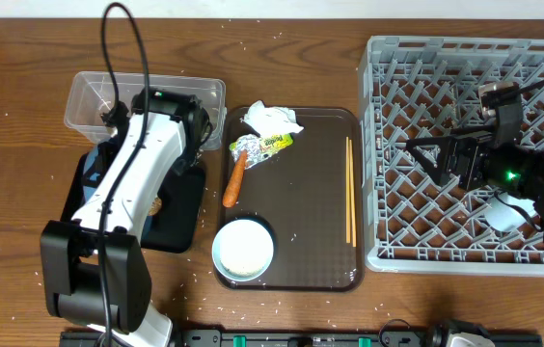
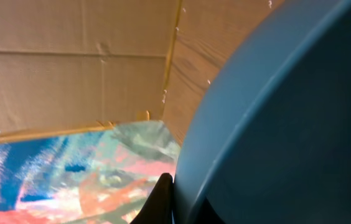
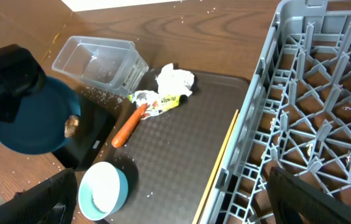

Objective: Sort waste into correct bins and load items into the dishwasher rack
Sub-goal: 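Tilt the blue plate over the black tray to dump food scraps, then pass the blue plate from the left gripper toward the right gripper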

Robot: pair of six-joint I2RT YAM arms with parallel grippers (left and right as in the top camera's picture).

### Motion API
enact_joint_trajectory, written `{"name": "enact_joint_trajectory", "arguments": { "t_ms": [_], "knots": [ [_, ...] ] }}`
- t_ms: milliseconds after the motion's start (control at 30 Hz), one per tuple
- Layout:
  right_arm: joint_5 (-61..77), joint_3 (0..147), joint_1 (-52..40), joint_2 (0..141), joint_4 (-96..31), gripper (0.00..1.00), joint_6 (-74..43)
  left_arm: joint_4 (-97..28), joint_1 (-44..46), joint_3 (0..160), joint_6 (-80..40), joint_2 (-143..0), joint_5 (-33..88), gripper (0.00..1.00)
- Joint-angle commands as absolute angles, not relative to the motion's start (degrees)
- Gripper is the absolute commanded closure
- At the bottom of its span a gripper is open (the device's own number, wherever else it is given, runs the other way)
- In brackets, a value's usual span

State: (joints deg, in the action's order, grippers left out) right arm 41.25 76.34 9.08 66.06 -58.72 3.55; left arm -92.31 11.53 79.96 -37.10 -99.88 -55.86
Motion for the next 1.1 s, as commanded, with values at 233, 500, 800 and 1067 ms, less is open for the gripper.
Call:
{"name": "enact_joint_trajectory", "arguments": {
  "t_ms": [233, 500, 800, 1067],
  "knots": [
    [41.34, 76.34, 8.75, 66.24, -58.96, 0.09, 3.27, -96.86, 11.64, 81.14, -39.09, -98.85, -62.04, 0.94],
    [41.34, 76.34, 8.78, 66.24, -58.65, 0.07, 3.27, -96.84, 11.66, 83.35, -39.29, -91.22, -57.80, 0.94],
    [41.39, 76.34, 7.14, 66.24, -58.50, 0.10, 3.25, -76.88, 11.66, 90.28, -32.38, -71.81, -24.40, 0.94],
    [41.34, 76.34, -3.33, 66.24, -55.86, 0.18, 0.93, -62.33, 14.52, 90.06, -23.09, -70.00, 4.03, 0.94]
  ]
}}
